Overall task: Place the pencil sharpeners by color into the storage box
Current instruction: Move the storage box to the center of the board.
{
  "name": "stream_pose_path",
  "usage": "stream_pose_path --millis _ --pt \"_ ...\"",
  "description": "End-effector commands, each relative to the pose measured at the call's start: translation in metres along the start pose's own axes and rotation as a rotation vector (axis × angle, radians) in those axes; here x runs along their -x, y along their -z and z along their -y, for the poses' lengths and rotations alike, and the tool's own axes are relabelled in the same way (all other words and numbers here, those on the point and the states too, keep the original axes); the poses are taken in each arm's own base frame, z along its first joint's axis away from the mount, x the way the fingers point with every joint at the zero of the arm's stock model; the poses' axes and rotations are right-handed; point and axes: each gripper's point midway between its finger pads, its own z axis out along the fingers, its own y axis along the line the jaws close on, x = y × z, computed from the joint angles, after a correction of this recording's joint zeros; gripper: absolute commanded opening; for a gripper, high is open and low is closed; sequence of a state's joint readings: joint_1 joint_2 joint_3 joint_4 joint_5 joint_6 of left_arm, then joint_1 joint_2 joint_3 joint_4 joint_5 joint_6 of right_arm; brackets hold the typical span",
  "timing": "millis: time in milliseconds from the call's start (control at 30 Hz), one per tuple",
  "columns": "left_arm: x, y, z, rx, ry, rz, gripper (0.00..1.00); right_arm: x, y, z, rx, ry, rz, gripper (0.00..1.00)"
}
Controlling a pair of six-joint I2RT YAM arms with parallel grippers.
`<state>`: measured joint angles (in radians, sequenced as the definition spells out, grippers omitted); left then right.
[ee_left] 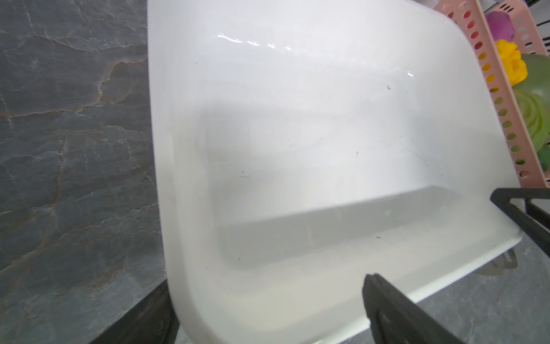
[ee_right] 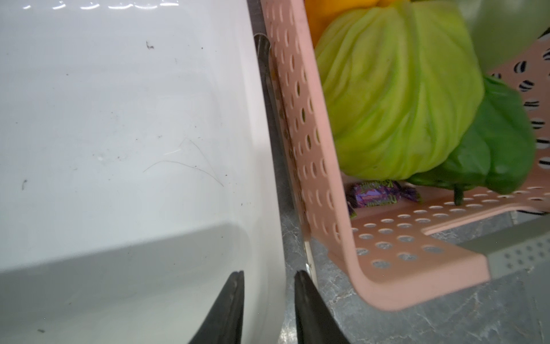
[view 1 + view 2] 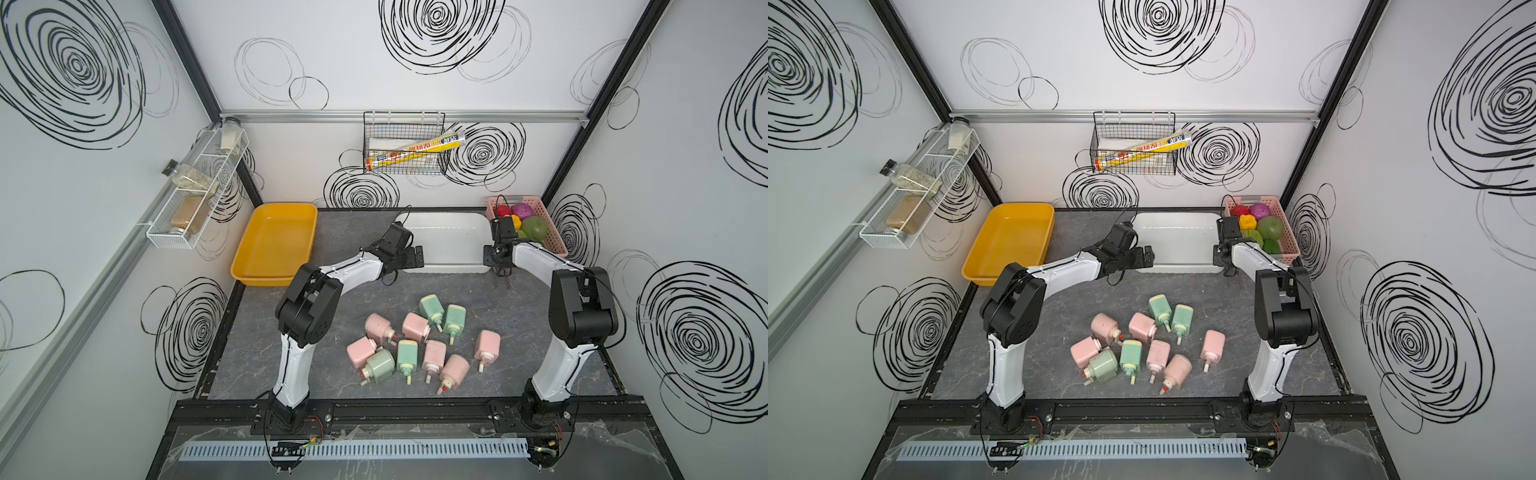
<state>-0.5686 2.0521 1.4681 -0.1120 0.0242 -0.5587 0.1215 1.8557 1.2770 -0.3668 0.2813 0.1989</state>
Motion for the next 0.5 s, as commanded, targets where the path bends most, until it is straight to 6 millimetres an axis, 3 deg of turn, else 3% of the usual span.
stream_pose_path --millis 0,200,433,467 --pt "0.023 0.009 0.012 -0.030 -0.021 0.055 0.99 0.007 0.016 0.000 0.002 -0.012 0.013 0.36" --pt "0.044 0.033 -0.016 0.040 -0.010 0.111 0.99 0.021 0.042 -0.019 0.128 -0.038 0.089 0.47" --pt "0.071 0.081 -0.062 0.127 0.023 0.198 0.99 0.045 0.079 -0.026 0.163 -0.062 0.214 0.74" --pt "0.075 0.088 -0.072 0.145 0.033 0.211 0.99 0.048 0.084 -0.024 0.158 -0.065 0.235 0.82"
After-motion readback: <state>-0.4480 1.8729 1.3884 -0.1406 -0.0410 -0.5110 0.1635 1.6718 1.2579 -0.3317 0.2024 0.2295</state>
